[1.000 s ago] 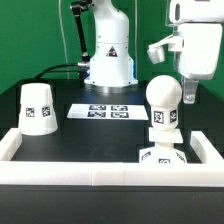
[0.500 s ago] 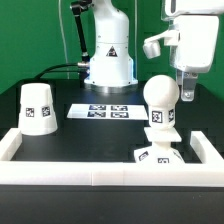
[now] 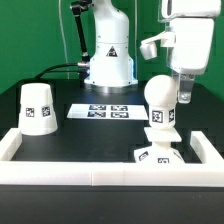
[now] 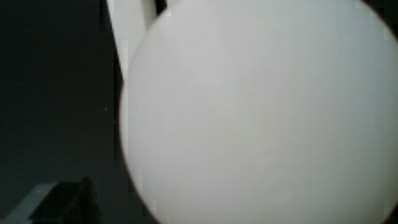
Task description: Assemble lamp
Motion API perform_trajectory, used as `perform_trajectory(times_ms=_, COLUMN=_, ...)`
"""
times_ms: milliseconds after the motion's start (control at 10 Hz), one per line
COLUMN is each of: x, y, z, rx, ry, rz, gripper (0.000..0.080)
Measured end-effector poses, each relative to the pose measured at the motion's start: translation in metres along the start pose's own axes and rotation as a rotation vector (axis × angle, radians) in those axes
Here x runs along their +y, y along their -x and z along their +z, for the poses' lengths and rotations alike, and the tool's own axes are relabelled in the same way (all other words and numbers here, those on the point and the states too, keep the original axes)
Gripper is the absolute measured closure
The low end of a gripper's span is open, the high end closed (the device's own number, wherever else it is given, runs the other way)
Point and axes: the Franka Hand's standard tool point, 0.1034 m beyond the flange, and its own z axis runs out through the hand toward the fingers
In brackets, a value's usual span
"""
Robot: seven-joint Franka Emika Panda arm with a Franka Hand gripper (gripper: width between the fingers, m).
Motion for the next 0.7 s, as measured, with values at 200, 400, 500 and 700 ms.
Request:
perform_trajectory(times_ms=200, x=0.001, y=0.013, z=0.0, rx=-0.004, ry=-0.002, rz=0.018, gripper=0.01)
perform_trajectory(times_ms=400, x=-0.001, y=0.02, z=0.003, rx=-0.007, ry=-0.009, rz=0.022, gripper=0.01)
perform_trajectory(times_ms=500, x=-0.001, y=0.024, z=0.004, rx=-0.008, ry=-0.011, rz=0.028, gripper=0.01)
perform_trajectory(times_ms=700, x=-0.002, y=0.028, z=0.008, rx=-0.011, ry=-0.018, rz=0.035, gripper=0.01)
